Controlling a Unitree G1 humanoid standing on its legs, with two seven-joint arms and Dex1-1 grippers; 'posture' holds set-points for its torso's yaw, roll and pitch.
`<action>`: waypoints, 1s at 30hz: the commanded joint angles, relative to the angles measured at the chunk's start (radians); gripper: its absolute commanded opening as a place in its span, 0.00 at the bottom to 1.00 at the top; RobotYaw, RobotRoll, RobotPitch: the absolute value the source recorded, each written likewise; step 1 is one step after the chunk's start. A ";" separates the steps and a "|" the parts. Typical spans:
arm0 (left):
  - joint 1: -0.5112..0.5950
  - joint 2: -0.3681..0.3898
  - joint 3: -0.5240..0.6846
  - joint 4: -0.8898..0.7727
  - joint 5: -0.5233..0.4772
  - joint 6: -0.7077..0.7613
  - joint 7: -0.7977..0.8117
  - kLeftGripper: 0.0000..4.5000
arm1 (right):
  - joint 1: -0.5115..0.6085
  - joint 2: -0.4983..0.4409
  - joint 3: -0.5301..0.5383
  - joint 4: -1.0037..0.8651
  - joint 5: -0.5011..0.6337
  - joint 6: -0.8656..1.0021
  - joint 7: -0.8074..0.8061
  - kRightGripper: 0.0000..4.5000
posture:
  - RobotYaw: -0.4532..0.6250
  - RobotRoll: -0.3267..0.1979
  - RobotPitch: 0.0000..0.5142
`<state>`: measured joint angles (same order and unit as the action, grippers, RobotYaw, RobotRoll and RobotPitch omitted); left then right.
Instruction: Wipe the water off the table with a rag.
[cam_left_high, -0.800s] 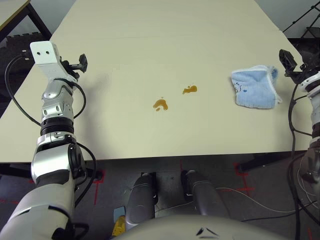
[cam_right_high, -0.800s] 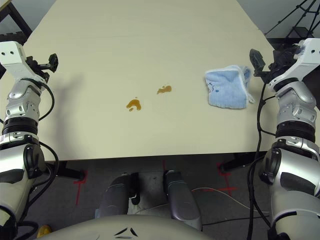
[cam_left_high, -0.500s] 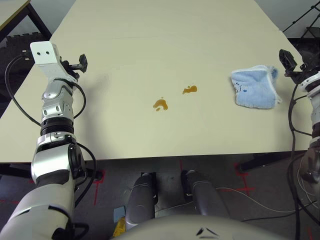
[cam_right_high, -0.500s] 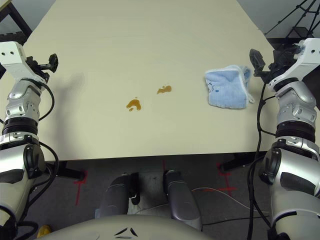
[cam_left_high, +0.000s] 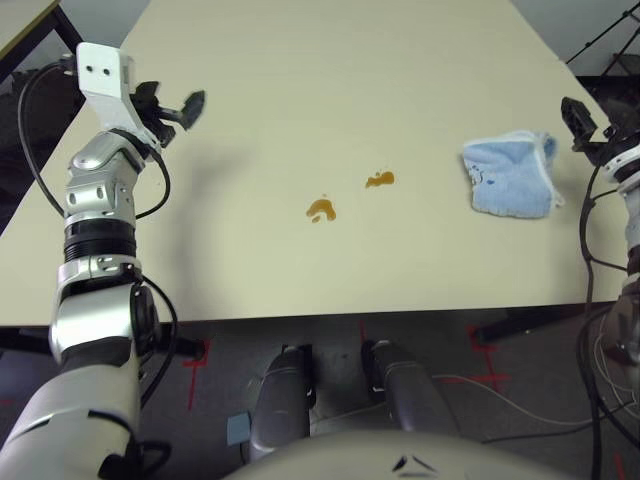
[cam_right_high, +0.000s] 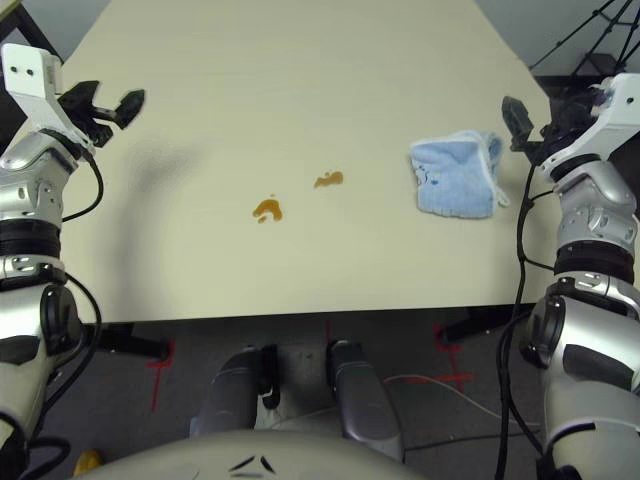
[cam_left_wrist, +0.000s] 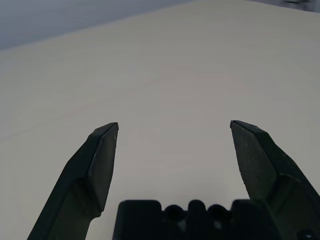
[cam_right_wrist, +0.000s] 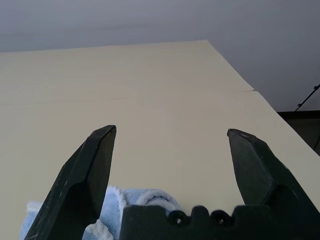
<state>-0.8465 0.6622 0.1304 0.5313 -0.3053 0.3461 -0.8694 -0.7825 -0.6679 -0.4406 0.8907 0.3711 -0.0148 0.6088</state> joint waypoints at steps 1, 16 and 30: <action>0.020 0.041 -0.055 -0.061 -0.029 0.096 -0.151 1.00 | -0.016 -0.018 0.003 0.004 -0.003 0.006 0.000 0.99 | 0.29 0.62 0.31; 0.024 0.035 -0.121 -0.060 -0.030 0.066 -0.400 1.00 | -0.022 -0.103 0.037 -0.030 0.001 0.260 0.081 0.99 | 0.24 0.62 0.28; 0.023 0.004 -0.119 -0.039 -0.024 0.018 -0.386 1.00 | -0.175 -0.184 0.279 0.038 -0.118 0.685 0.239 0.99 | 0.24 0.62 0.29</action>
<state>-0.8160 0.6688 0.0190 0.4860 -0.3430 0.3698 -1.2578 -0.9494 -0.8450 -0.1894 0.8948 0.2836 0.6513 0.8424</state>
